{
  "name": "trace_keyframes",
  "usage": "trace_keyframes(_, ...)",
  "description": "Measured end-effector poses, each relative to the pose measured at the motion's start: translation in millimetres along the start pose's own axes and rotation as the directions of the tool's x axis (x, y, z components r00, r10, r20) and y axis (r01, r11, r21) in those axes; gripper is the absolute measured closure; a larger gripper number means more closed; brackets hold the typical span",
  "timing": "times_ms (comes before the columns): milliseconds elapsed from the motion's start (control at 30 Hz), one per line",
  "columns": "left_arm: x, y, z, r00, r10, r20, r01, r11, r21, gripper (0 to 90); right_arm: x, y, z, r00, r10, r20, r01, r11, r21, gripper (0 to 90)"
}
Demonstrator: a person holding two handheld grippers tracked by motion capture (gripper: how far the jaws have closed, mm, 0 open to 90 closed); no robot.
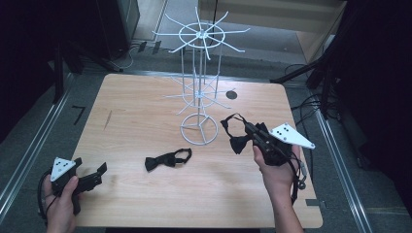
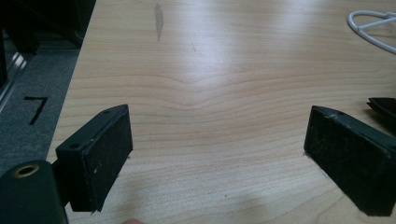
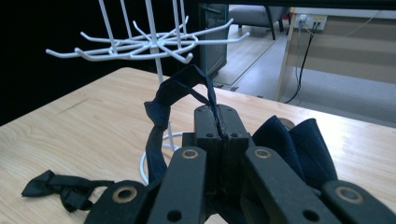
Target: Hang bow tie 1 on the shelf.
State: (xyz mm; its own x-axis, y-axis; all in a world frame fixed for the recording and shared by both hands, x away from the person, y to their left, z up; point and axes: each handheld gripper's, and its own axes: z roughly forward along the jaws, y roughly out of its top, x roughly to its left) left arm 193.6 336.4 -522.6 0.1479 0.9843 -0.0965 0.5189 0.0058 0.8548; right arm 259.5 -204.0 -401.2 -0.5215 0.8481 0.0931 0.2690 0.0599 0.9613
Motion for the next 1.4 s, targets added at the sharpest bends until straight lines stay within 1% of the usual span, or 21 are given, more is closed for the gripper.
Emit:
trace_keyframes(400, 0.2, 0.0, 0.0, 1.0, -0.002, 0.002, 0.002, 1.0, -0.001, 8.3, 4.2, 13.2, 1.7, 0.9998, -0.017, -0.005, 0.017, 1.0, -0.018, 89.5)
trace_keyframes(800, 0.0, 0.0, 0.1, 1.0, -0.001, 0.002, 0.001, 1.0, 0.0, 8.3, 5.4, 23.1, 4.1, 0.9998, -0.016, -0.01, 0.016, 0.999, -0.032, 89.5)
trace_keyframes(1400, -0.6, 0.2, 0.2, 1.0, 0.0, 0.006, 0.0, 1.0, -0.001, 8.3, 6.1, 31.9, 13.5, 0.9997, -0.02, -0.011, 0.02, 0.999, -0.028, 89.5)
